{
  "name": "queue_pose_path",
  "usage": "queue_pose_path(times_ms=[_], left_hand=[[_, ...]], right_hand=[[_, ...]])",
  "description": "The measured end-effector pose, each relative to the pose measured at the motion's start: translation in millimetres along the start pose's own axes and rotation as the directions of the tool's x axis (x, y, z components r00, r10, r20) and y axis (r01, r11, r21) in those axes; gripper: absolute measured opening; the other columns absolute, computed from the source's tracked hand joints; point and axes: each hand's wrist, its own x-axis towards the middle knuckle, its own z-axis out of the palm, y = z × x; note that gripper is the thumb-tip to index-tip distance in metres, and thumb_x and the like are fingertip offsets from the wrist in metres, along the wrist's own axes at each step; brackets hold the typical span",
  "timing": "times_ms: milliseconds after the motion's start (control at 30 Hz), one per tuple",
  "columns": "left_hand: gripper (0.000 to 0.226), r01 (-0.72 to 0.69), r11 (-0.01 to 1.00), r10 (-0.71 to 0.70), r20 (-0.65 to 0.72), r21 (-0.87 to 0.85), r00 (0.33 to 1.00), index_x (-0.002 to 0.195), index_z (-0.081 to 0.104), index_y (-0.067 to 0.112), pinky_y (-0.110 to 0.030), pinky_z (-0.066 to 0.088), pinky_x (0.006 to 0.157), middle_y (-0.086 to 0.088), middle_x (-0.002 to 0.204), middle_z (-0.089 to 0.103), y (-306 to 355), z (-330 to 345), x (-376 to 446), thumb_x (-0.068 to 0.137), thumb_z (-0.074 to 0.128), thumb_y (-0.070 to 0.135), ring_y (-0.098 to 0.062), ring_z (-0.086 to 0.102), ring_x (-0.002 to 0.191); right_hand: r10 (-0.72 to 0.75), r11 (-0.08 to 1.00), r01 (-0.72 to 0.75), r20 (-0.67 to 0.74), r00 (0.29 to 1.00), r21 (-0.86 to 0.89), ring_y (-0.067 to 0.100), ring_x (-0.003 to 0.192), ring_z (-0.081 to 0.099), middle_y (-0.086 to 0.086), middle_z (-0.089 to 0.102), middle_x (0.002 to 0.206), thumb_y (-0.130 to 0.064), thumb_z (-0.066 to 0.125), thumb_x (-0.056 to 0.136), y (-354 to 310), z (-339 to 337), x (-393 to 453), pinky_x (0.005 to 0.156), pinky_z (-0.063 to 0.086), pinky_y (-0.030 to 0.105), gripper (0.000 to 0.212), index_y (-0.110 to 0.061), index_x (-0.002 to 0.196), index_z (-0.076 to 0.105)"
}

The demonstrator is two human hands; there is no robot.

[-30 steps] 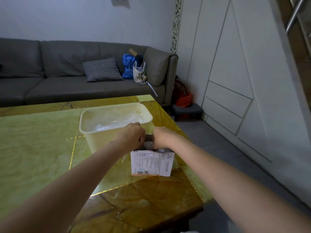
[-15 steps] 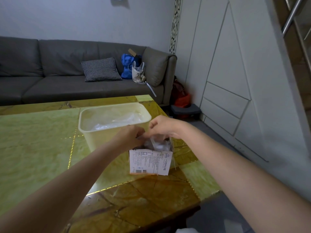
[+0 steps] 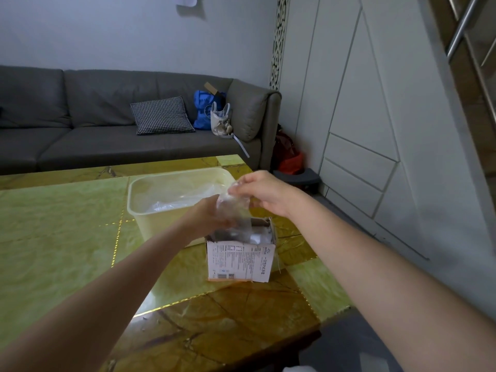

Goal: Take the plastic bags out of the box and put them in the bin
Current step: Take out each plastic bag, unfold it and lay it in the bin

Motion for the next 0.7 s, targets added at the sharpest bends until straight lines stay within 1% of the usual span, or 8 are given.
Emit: queue_pose_path(times_ms=[100, 200, 300, 333, 400, 467, 633, 700], left_hand=[[0.026, 0.052, 0.988, -0.056, -0.023, -0.149, 0.998, 0.100, 0.061, 0.004, -0.034, 0.054, 0.077, -0.012, 0.095, 0.064, 0.6, -1.5, -2.0, 0.077, 0.071, 0.008, -0.025, 0.064, 0.089], [0.015, 0.064, 0.965, -0.072, -0.025, -0.253, 0.997, 0.092, 0.064, 0.005, -0.031, 0.052, 0.075, -0.012, 0.089, 0.066, 5.1, -6.8, -2.0, 0.078, 0.070, 0.007, -0.023, 0.064, 0.081], [0.009, 0.084, 0.943, -0.104, -0.045, -0.323, 0.994, 0.087, 0.065, 0.006, -0.028, 0.050, 0.065, -0.008, 0.079, 0.066, 10.9, -10.8, -1.2, 0.080, 0.068, 0.012, -0.018, 0.061, 0.069], [0.011, 0.085, 0.920, -0.123, -0.076, -0.383, 0.989, 0.088, 0.065, 0.004, -0.025, 0.050, 0.064, -0.007, 0.076, 0.066, 11.9, -12.1, 0.0, 0.081, 0.068, 0.013, -0.015, 0.061, 0.067], [0.013, 0.073, 0.813, -0.182, -0.134, -0.577, 0.974, 0.089, 0.063, 0.001, -0.021, 0.052, 0.061, -0.004, 0.072, 0.066, 13.2, -15.7, 2.7, 0.081, 0.067, 0.010, -0.009, 0.064, 0.061], [0.006, 0.041, 0.680, -0.224, -0.154, -0.732, 0.962, 0.085, 0.061, 0.002, -0.015, 0.054, 0.056, -0.003, 0.069, 0.065, 12.9, -20.3, 4.8, 0.082, 0.065, 0.006, -0.005, 0.066, 0.057], [0.005, 0.068, 0.578, -0.220, -0.076, -0.813, 0.973, 0.086, 0.058, -0.002, -0.015, 0.054, 0.055, -0.005, 0.067, 0.066, 12.7, -16.1, 3.1, 0.084, 0.061, 0.002, -0.007, 0.067, 0.059], [0.013, 0.064, 0.595, -0.183, -0.057, -0.801, 0.981, 0.095, 0.058, -0.003, -0.018, 0.055, 0.061, -0.008, 0.080, 0.067, 12.5, -13.8, 3.3, 0.087, 0.059, 0.007, -0.008, 0.069, 0.067]], right_hand=[[-0.059, 0.943, 0.083, -0.084, 0.995, 0.321, 0.016, 0.063, 0.058, 0.008, 0.062, 0.083, 0.003, 0.061, 0.086, -8.7, -7.6, 0.2, 0.056, 0.048, 0.025, 0.019, -0.009, 0.075, 0.052], [-0.120, 0.888, 0.223, -0.264, 0.957, 0.402, 0.018, 0.062, 0.054, 0.010, 0.059, 0.074, 0.007, 0.057, 0.087, -8.7, -10.4, 2.8, 0.058, 0.046, 0.027, 0.025, -0.009, 0.070, 0.049], [-0.121, 0.737, 0.304, -0.324, 0.938, 0.604, 0.019, 0.075, 0.059, 0.010, 0.062, 0.088, -0.006, 0.060, 0.090, -12.0, -12.5, 4.7, 0.068, 0.051, 0.028, 0.004, -0.006, 0.092, 0.056], [-0.117, 0.715, 0.279, -0.284, 0.952, 0.641, 0.019, 0.082, 0.061, 0.009, 0.063, 0.096, -0.014, 0.061, 0.090, -12.6, -14.0, 4.5, 0.077, 0.051, 0.031, 0.014, -0.007, 0.101, 0.057], [-0.089, 0.847, 0.172, -0.185, 0.979, 0.503, 0.017, 0.088, 0.059, 0.001, 0.062, 0.098, -0.029, 0.063, 0.088, -9.8, -14.9, 3.5, 0.085, 0.046, 0.032, 0.022, -0.014, 0.102, 0.057], [-0.011, 0.954, 0.038, -0.094, 0.996, 0.298, 0.016, 0.084, 0.057, -0.001, 0.061, 0.092, -0.032, 0.068, 0.083, 0.3, -10.8, 3.4, 0.076, 0.044, 0.029, 0.029, -0.013, 0.103, 0.060], [0.035, 0.934, -0.008, -0.069, 0.997, 0.357, 0.013, 0.071, 0.059, 0.003, 0.066, 0.083, -0.015, 0.068, 0.085, 9.7, -4.2, 8.3, 0.063, 0.045, 0.024, 0.011, -0.008, 0.092, 0.064], [0.026, 0.969, -0.017, -0.032, 0.999, 0.246, 0.012, 0.065, 0.061, 0.005, 0.066, 0.078, -0.008, 0.066, 0.086, 6.3, -3.2, 7.3, 0.060, 0.048, 0.021, 0.006, -0.008, 0.082, 0.061]])
